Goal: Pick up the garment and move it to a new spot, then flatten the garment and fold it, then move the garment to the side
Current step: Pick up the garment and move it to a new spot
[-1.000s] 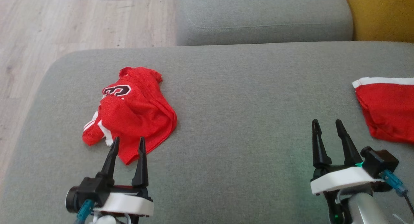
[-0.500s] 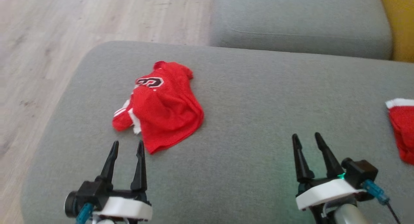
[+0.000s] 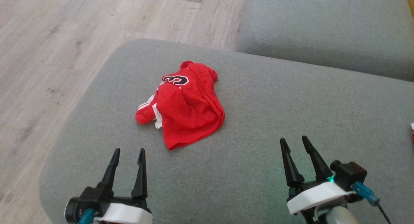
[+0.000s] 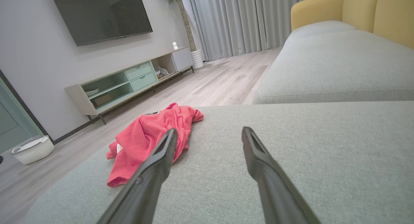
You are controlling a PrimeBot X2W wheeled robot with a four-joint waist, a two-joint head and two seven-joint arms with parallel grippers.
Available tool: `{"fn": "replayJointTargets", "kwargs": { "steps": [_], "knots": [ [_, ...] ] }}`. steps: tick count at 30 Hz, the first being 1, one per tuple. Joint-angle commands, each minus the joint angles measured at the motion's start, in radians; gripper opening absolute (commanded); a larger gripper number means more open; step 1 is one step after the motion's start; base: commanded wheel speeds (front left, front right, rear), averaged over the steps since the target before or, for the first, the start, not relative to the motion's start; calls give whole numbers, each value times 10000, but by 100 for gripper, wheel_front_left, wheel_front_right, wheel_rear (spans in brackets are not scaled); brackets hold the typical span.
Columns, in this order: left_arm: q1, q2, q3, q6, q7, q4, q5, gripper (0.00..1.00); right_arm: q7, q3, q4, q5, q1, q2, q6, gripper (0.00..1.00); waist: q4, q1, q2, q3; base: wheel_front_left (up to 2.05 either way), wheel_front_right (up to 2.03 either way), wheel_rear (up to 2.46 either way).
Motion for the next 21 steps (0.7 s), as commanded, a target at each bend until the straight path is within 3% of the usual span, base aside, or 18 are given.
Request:
{"fn": "replayJointTargets", "kwargs": {
  "steps": [1,8,21],
  "knots": [
    [-385,16,267,-54,-51,-219,189,100,-120,222,-257,47,-276,-39,-9,100,-85,1,-1,146,0,0,0],
    [-1401,105,-575,-309,251,1069,545,100,-120,-15,-307,-113,-558,-39,-9,100,-388,1,-1,871,0,0,0],
    [-4546,745,-1991,-499,1325,4792,792,100,-120,-153,-469,-392,-1205,-39,-9,100,-1155,1,-1,2186,0,0,0]
  ]
}}
